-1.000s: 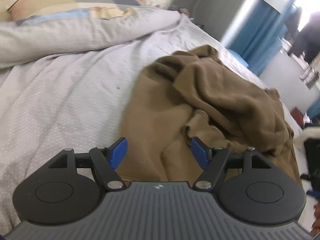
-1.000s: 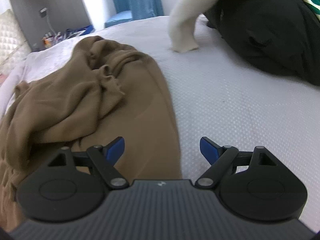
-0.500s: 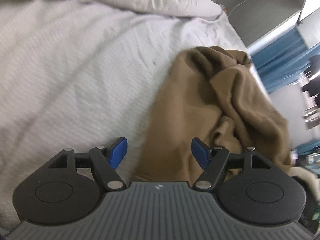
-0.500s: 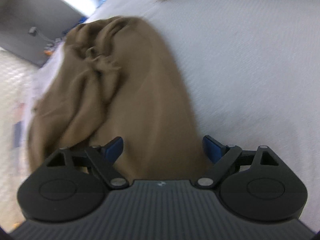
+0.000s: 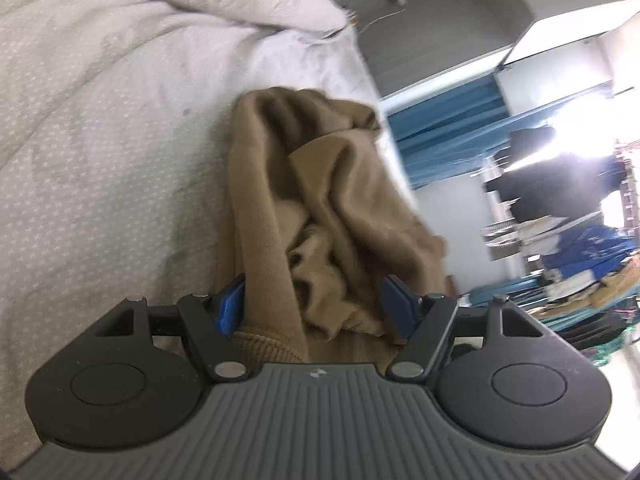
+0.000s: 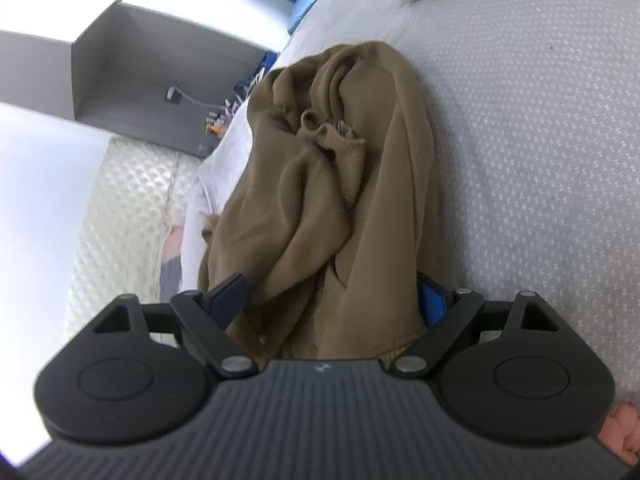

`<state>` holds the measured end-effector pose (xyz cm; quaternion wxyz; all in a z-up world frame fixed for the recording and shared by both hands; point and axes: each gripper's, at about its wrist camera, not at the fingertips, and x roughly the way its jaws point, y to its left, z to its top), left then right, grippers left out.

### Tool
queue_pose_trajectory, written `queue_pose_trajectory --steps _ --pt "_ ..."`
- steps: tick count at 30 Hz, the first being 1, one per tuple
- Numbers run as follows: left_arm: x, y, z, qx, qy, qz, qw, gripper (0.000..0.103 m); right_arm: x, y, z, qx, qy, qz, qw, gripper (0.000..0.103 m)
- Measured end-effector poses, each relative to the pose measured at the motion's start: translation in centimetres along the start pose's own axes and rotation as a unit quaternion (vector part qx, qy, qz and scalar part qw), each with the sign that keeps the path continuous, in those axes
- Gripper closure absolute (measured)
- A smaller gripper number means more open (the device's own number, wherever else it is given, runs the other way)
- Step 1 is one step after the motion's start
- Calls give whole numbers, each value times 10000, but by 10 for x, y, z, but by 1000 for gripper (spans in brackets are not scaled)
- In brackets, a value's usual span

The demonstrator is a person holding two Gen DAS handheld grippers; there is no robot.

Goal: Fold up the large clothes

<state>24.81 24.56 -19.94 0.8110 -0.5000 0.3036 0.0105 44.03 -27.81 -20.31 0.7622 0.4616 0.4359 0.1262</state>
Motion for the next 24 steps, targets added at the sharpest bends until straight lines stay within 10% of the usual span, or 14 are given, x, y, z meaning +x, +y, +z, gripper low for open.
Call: queue_pose_trajectory --steps 11,24 --pt "32 6 -14 207 578 1115 9919 30 30 -4 -14 -374 66 -1981 9794 17" --pt "4 -1 -12 -114 112 31 9999 61 20 24 -24 -537 -32 -159 9984 15"
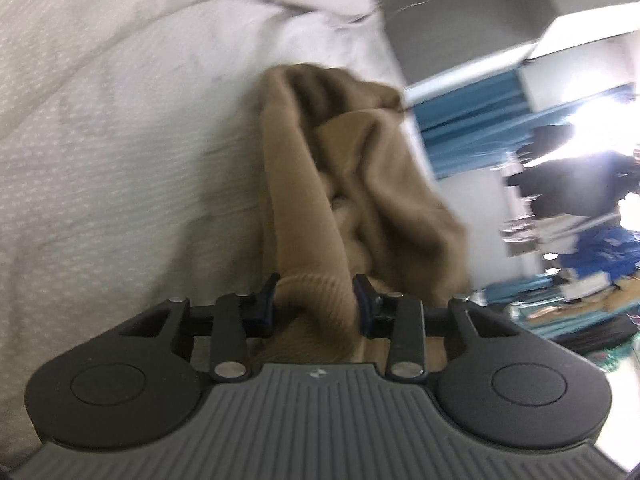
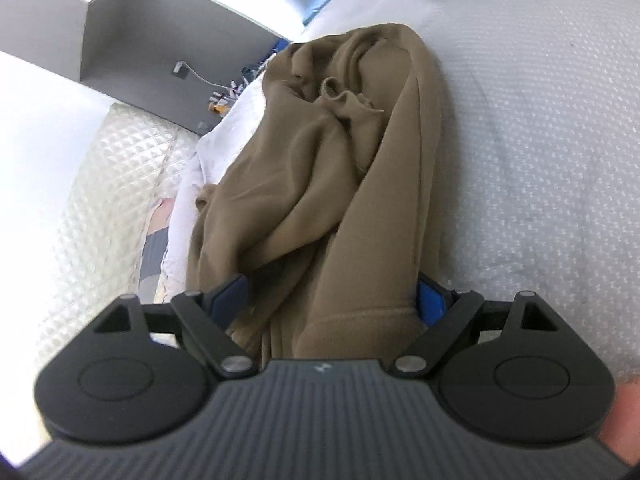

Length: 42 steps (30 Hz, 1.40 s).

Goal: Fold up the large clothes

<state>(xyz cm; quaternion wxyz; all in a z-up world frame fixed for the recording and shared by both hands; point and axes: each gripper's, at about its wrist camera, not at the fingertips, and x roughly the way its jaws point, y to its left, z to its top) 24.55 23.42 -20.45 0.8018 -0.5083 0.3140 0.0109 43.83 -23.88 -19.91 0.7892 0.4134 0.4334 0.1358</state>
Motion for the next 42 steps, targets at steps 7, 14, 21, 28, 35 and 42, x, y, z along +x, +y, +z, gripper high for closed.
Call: queue_pose_trajectory --steps 7,14,21,28,35,42 --pt "15 6 0 -137 174 723 9971 59 17 -34 -3 897 381 -1101 9891 22" --pt "28 17 2 -122 373 1040 9938 47 25 -26 -5 722 205 -1112 9910 29" --pt "31 14 -1 -11 367 1132 9929 46 11 -13 -5 561 74 254 9981 53" --pt "27 -1 -3 333 102 1330 9905 80 24 -18 -6 466 224 -449 9977 55" --pt "5 -3 2 259 -65 997 9947 85 0 -11 -12 95 -10 -336 9994 74" --pt "-15 -13 3 303 -188 896 9953 87 -43 -7 -9 -140 -269 568 9979 84"
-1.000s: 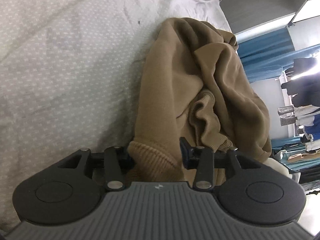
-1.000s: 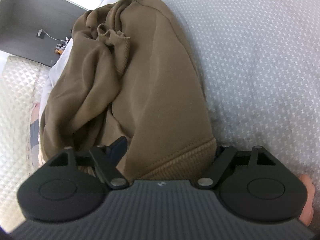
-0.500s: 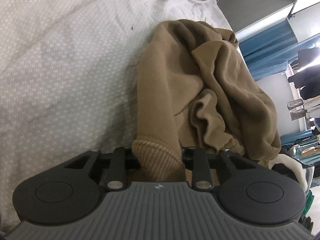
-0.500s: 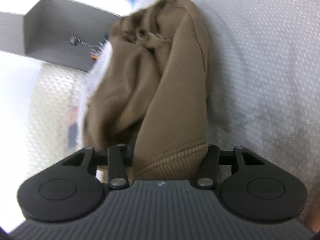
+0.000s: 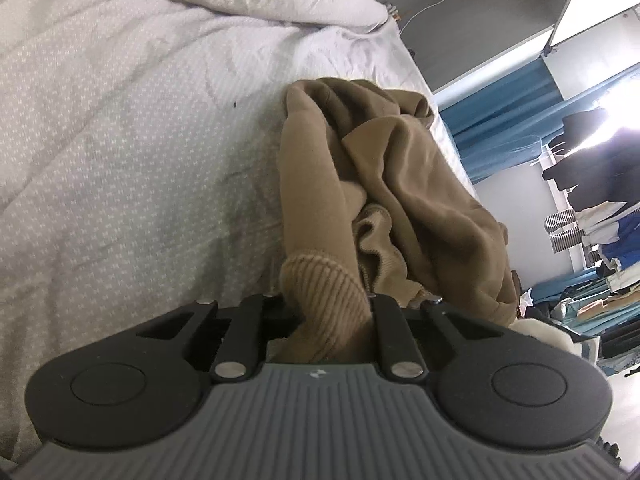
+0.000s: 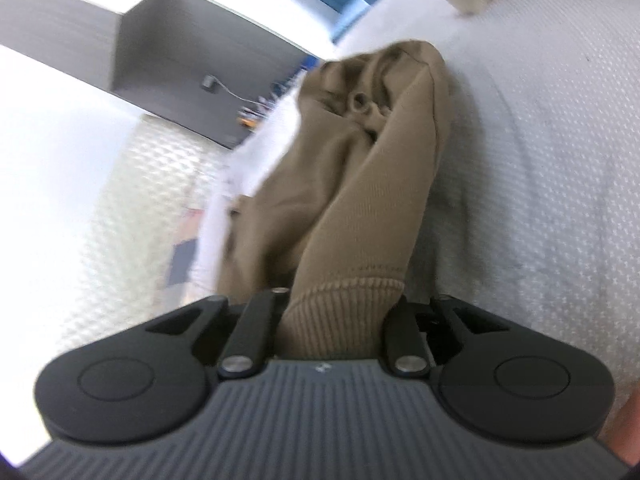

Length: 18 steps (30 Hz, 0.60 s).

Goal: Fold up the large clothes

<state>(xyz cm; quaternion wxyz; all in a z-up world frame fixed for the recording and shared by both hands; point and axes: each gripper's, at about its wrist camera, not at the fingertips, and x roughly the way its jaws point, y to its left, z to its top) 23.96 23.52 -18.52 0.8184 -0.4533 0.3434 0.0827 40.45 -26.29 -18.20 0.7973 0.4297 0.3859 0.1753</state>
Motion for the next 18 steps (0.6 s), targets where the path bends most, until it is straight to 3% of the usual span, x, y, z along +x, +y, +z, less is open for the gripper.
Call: queue_pose_trajectory --steps 9,13,18 --pt "-46 -14 5 224 -238 -159 9993 88 -24 19 9 -283 72 593 9978 85" --pt "-81 -29 0 510 -363 -291 9976 89 -46 23 10 -259 85 809 9964 85" --pt "-132 -36 -11 493 -534 -552 9958 90 -82 44 1 -506 109 983 9938 84"
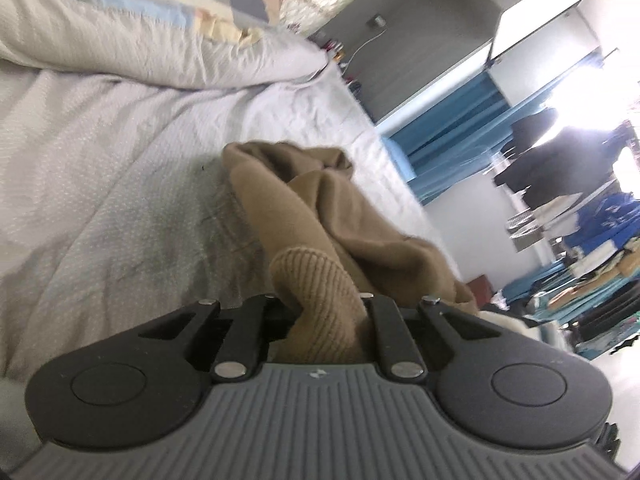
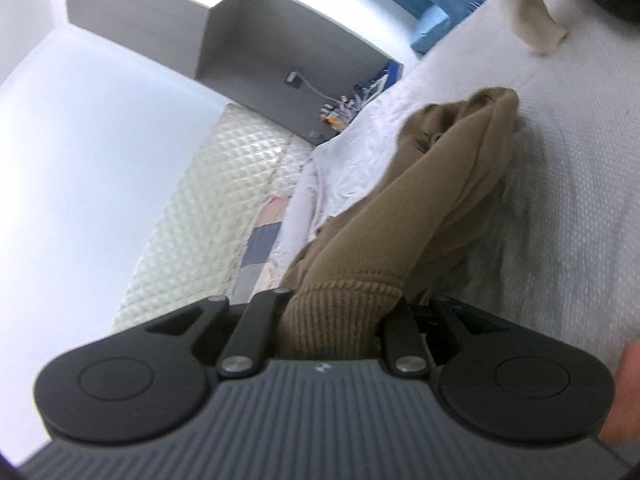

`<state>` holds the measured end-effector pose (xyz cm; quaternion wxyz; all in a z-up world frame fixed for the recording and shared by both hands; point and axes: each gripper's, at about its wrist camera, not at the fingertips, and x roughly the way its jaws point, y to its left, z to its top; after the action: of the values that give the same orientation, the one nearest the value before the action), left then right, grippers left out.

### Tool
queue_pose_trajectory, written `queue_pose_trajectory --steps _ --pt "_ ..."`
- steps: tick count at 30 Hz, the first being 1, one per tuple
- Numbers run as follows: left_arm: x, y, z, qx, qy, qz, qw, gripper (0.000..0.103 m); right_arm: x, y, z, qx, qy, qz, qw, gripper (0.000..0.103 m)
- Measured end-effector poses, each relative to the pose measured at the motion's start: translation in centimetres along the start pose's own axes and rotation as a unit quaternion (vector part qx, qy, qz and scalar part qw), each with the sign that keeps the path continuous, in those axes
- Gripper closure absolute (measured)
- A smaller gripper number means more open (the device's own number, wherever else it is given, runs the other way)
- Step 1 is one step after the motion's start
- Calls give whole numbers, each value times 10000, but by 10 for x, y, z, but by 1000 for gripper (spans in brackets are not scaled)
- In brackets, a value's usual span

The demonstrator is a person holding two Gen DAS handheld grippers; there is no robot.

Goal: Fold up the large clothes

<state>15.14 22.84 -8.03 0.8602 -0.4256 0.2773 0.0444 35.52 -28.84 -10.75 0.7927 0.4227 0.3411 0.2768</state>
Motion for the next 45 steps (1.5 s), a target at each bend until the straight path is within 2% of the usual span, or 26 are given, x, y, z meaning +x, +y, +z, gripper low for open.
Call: queue_pose_trajectory --steps 5,11,14,17,20,26,30,32,35,39,45 --pt "-52 -4 -20 67 -96 -252 9996 90 -32 21 -14 -109 37 113 9999 84" --pt "-105 -1 -55 23 -194 -383 9991 90 -76 26 -39 -88 75 205 9997 84" --pt "-120 0 -62 -54 -193 -451 9988 90 -85 26 -46 13 88 190 9998 84" --pt "-119 -6 -60 78 -249 -461 9986 90 -84 25 -43 174 68 97 9998 84" --pt "-101 -18 -44 56 -372 -528 9979 89 -70 16 -33 528 -88 109 9985 84" --pt "-45 -45 1 55 -510 -343 9981 88 -17 8 -2 1169 -267 5 9928 84" --pt "1 -59 30 -26 -479 -163 9987 87 26 2 23 1716 -312 -317 9842 83" --pt "29 -68 42 88 -434 -8 9990 86 47 -6 34 2052 -332 -516 9768 83" --pt "67 -74 51 291 -451 181 9984 85 80 -18 49 2221 -322 -856 9707 83" --pt "120 -66 58 418 -283 347 9981 83 113 -41 62 2543 -165 -1098 9607 82" --pt "189 -42 72 444 8 434 9981 82 153 -72 67 2766 9 -1209 9533 81"
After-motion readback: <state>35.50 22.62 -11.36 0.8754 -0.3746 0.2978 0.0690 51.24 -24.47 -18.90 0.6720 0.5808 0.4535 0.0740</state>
